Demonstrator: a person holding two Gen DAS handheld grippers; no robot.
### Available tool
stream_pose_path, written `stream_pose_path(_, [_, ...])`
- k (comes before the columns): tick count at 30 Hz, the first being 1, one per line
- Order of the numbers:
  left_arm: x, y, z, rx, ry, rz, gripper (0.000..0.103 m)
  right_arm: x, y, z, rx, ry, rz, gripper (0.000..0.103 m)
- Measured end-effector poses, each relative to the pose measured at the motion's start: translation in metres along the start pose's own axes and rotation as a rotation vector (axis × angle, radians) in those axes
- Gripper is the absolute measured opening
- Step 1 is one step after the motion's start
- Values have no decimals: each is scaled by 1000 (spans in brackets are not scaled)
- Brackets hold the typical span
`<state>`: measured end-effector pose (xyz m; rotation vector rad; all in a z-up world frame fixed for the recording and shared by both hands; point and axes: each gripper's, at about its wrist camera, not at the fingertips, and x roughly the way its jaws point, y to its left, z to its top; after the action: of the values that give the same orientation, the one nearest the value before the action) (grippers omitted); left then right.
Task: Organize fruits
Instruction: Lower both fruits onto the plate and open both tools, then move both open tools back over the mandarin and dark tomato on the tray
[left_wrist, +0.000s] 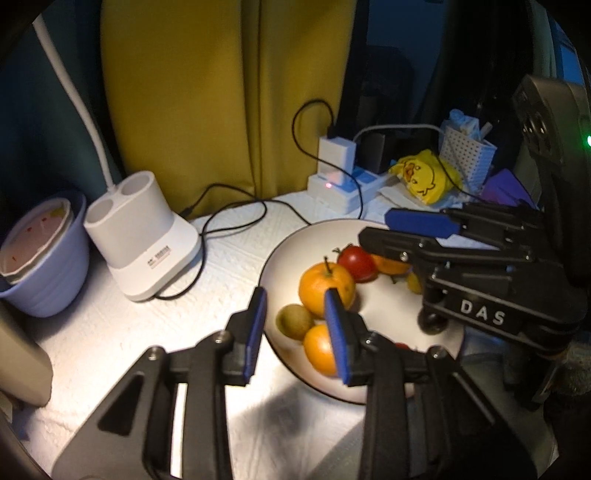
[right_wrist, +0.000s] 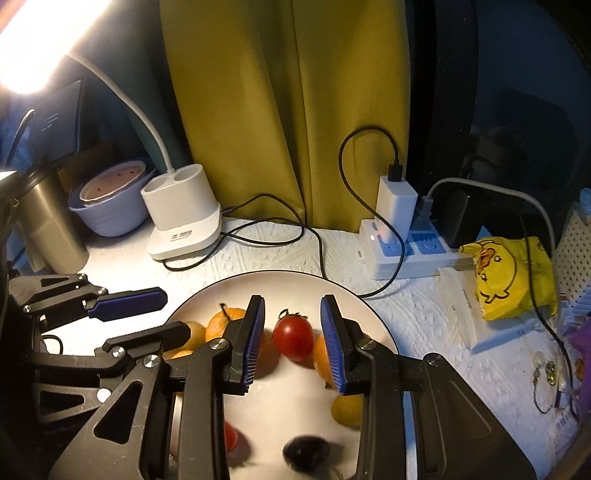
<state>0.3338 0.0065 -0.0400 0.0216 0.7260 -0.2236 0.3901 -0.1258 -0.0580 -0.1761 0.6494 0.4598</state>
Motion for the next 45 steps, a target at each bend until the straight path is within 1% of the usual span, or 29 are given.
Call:
stream_pose_path(7, [-26,-5,-8,-17,-26,0,41,-29,3,-10,9,-13,10,33])
stream_pose_path(21, [-70,-21,-30,-29,-49,5,41,-75,21,-44,13,-8,36,33])
stream_pose_path(29, [-91,-26,-48,-47,-52,10,41,-98,31,-64,17,0,54,33])
stream_pose_path(35, [-102,-27,-62,-58,-53,13,41,-108,41,-76,15,13,66,33])
stream_pose_path(45, [-112,-27,-83,-83,-36,26,41,-114,65,-96,-4,51,113,33])
